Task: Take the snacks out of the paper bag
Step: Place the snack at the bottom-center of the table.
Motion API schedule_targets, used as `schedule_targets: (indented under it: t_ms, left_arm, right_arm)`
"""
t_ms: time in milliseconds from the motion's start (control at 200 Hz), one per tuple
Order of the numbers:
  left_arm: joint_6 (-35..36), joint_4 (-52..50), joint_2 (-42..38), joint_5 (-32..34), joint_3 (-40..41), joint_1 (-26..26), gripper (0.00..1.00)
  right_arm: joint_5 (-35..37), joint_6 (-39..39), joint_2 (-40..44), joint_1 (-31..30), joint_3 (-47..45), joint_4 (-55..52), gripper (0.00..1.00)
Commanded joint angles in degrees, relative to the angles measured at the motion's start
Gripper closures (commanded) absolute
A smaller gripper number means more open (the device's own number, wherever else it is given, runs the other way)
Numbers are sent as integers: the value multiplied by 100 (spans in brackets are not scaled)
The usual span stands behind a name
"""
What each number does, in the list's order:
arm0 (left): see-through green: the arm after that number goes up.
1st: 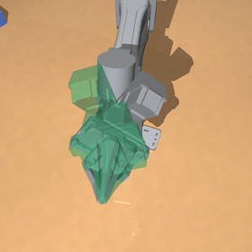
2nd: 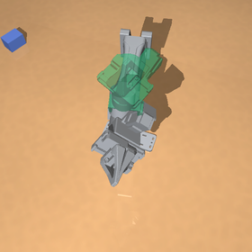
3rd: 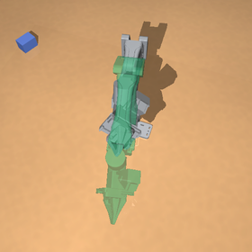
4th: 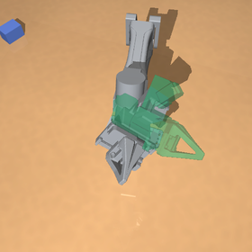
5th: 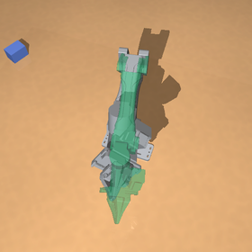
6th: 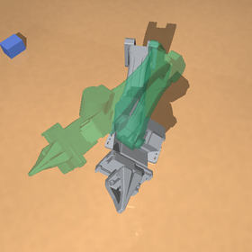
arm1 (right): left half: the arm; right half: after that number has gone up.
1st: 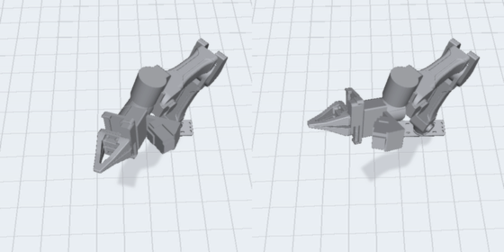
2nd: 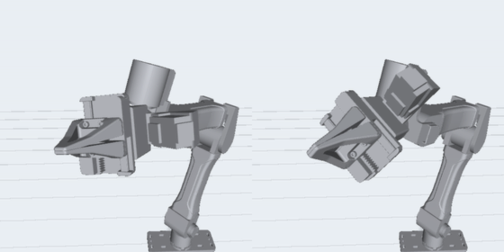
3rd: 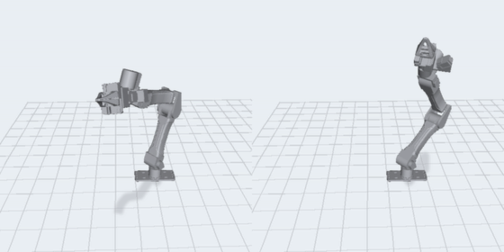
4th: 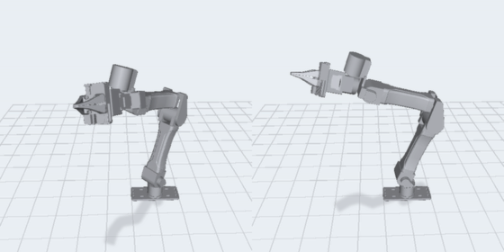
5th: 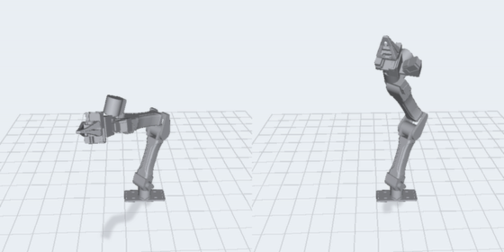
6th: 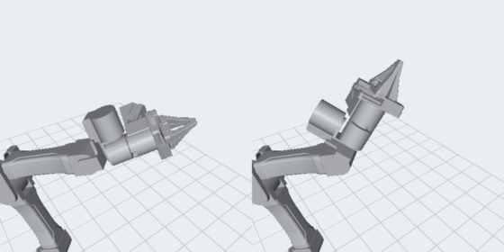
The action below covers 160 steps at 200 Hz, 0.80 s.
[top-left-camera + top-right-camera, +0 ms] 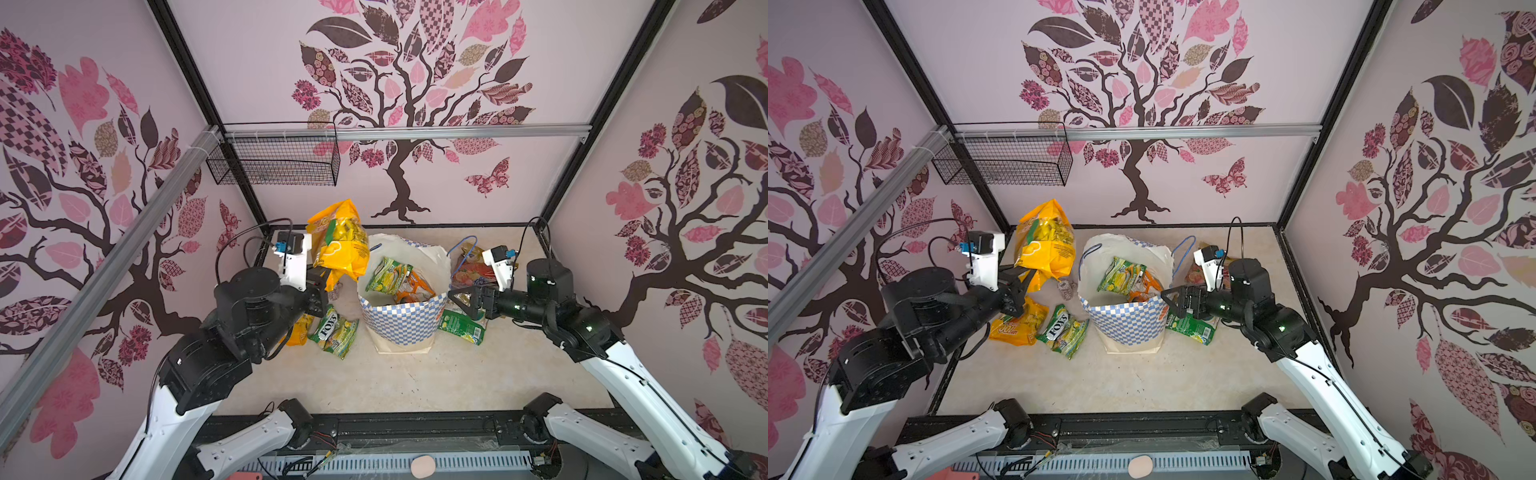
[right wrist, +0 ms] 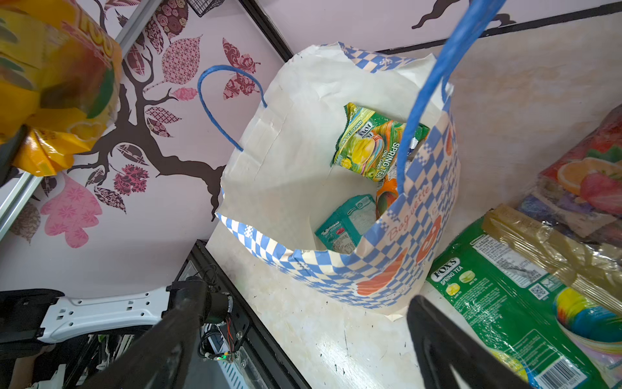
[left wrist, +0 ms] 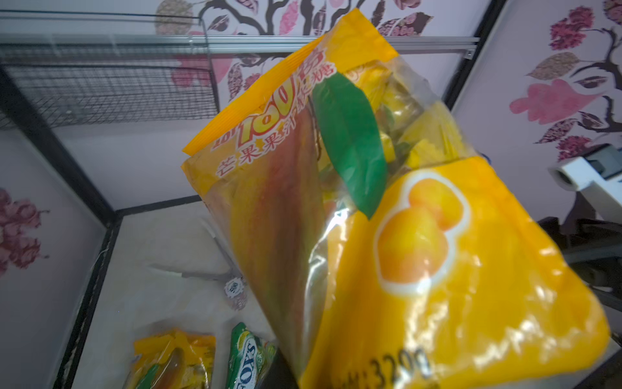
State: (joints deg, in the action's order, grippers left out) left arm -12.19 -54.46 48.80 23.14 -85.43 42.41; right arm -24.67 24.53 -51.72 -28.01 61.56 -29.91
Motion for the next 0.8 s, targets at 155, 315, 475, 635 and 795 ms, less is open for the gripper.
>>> schedule_targets:
  t_ms: [155,315,475,635,795]
  left_arm:
    - [-1838,-425,-557,1528,1366,-4,100]
    - [-2828,-847,-684,1215,2094,1,100]
    - [-4049,-456,-911,-293,3159,0,100]
    - [-5001,201,-784,-1769,4119,118,100]
    - [-5147,244,-840,-1957,4623,319,100]
  right_arm:
    - [32,77,118,-27,-122,64,0]
    - [32,60,17,-25,-34,91,0]
    - [-11,69,-77,-23,-64,182,0]
    - [-72,95,-164,-24,-114,291,0]
    - [-43,32,-181,-23,-100,264,0]
